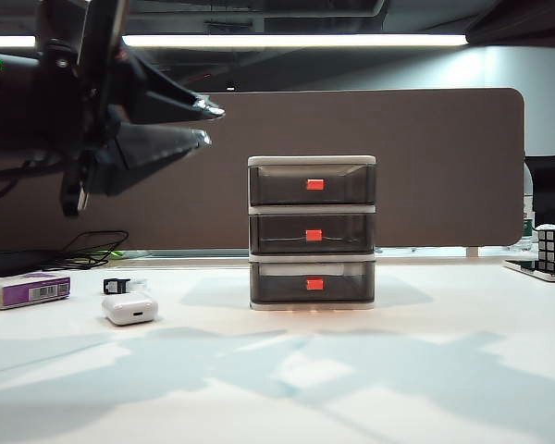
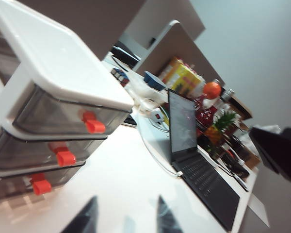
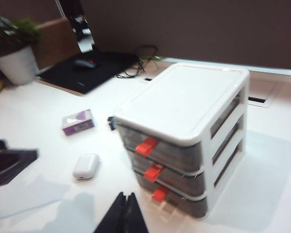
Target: Open the second layer of the drawer on the table, pick up the earphone case on the table and put it in, and finally close the drawer.
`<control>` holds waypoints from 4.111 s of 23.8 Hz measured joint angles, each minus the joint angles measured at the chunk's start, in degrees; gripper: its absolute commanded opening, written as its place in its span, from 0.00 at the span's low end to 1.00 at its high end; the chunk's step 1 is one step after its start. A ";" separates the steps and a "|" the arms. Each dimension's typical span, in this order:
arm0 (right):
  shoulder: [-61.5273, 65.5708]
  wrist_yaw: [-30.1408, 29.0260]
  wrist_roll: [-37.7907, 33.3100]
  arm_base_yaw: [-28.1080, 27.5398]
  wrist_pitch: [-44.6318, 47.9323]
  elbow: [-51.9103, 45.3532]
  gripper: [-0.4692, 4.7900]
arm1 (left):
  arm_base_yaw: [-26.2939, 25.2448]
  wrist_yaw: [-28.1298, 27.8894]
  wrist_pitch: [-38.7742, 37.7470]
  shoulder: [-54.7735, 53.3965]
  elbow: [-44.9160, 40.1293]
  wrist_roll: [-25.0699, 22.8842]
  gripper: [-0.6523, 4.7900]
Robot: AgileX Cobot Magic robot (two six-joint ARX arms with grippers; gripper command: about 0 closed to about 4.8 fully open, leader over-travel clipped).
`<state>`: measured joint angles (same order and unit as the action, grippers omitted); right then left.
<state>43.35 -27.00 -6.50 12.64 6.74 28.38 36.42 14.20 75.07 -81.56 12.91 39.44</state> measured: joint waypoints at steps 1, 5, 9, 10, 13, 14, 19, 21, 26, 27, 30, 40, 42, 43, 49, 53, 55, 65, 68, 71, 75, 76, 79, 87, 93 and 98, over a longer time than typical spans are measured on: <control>2.45 -0.02 0.48 0.00 -0.02 1.55 0.08 | 1.60 -2.45 -0.26 0.00 0.00 -0.61 0.36; 13.00 -0.72 1.97 0.02 0.33 9.01 0.08 | 10.21 -13.16 -0.37 -0.04 0.07 -10.40 0.36; 18.93 -1.81 2.49 0.02 1.60 13.09 0.08 | 16.94 -23.41 -3.28 -0.07 1.09 -20.52 0.36; 20.48 -2.45 2.51 0.02 2.36 14.12 0.08 | 18.25 -26.77 -4.76 -0.35 1.70 -22.45 0.36; 25.40 -4.33 2.93 0.04 3.58 17.03 0.08 | 20.13 -30.42 -7.06 -3.74 4.42 -25.09 0.42; 26.80 -5.11 3.17 0.07 3.52 17.81 0.08 | 20.13 -30.45 -7.37 -5.35 5.33 -25.35 0.52; 33.88 -6.25 5.09 2.03 3.30 22.67 0.08 | 20.31 -30.71 -7.58 -18.03 14.29 -26.60 0.70; 35.47 -6.23 6.16 2.45 3.37 24.11 0.08 | 20.28 -30.73 -7.23 -20.59 16.20 -26.82 0.70; 41.29 -7.54 8.24 3.23 3.32 29.22 0.08 | 20.68 -39.47 -5.88 -24.74 18.38 -27.21 0.70; 42.34 -7.98 8.28 3.23 3.34 30.14 0.08 | 20.68 -40.94 -5.49 -25.31 18.38 -27.21 0.69; 45.40 -9.11 8.31 3.48 3.19 32.85 0.08 | 20.68 -43.82 -1.92 -27.93 18.38 -27.23 0.69; 51.36 -11.91 8.33 5.49 2.75 36.44 0.08 | 20.92 -46.47 1.14 -33.00 28.04 -36.54 0.69; 51.58 -12.09 8.33 5.51 2.80 36.46 0.08 | 20.90 -47.71 -0.92 -33.11 29.05 -37.18 0.69; 51.69 -12.07 8.33 5.57 2.80 36.48 0.08 | 20.90 -48.28 -1.62 -33.40 29.44 -37.31 0.69; 52.02 -12.31 9.40 5.73 2.84 36.48 0.08 | 20.90 -53.88 -1.40 -36.92 29.94 -37.07 0.69; 52.02 -12.31 9.90 5.73 2.84 36.48 0.08 | 20.90 -55.58 1.18 -39.23 31.34 -36.37 0.69; 52.02 -12.33 10.64 5.77 2.84 36.48 0.08 | 20.90 -56.43 1.55 -40.35 32.59 -35.78 0.69; 53.81 -11.15 11.04 5.75 4.74 36.52 0.08 | 20.81 -61.55 -2.12 -41.64 37.22 -35.80 0.69; 54.93 -10.93 11.02 5.77 4.74 36.50 0.08 | 20.72 -61.64 -2.49 -41.64 37.24 -35.80 0.69; 55.08 -10.53 11.02 5.75 4.96 36.52 0.08 | 20.68 -61.77 -2.64 -41.64 37.27 -35.80 0.69; 55.28 -10.51 11.02 5.77 5.42 36.52 0.08 | 20.65 -61.77 -2.62 -41.64 37.48 -35.80 0.65; 55.28 -10.47 11.02 5.75 5.44 36.52 0.08 | 20.65 -61.77 -2.60 -41.64 37.48 -35.80 0.63; 55.28 -9.97 11.02 5.75 5.79 36.52 0.08 | 20.59 -61.86 -1.90 -41.64 37.48 -35.80 0.61; 55.28 -7.04 11.02 5.75 5.84 36.54 0.08 | 20.46 -64.76 -1.14 -41.64 37.51 -35.80 0.61; 55.30 -7.04 11.02 5.75 5.79 36.54 0.08 | 19.93 -64.08 -0.35 -41.64 37.55 -35.76 0.50; 55.39 -7.04 11.02 5.75 5.84 36.54 0.08 | 19.50 -62.99 -0.31 -41.64 37.64 -35.76 0.50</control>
<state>98.74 -34.04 4.51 18.39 12.58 64.93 55.92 -48.80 74.76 -123.20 50.54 3.68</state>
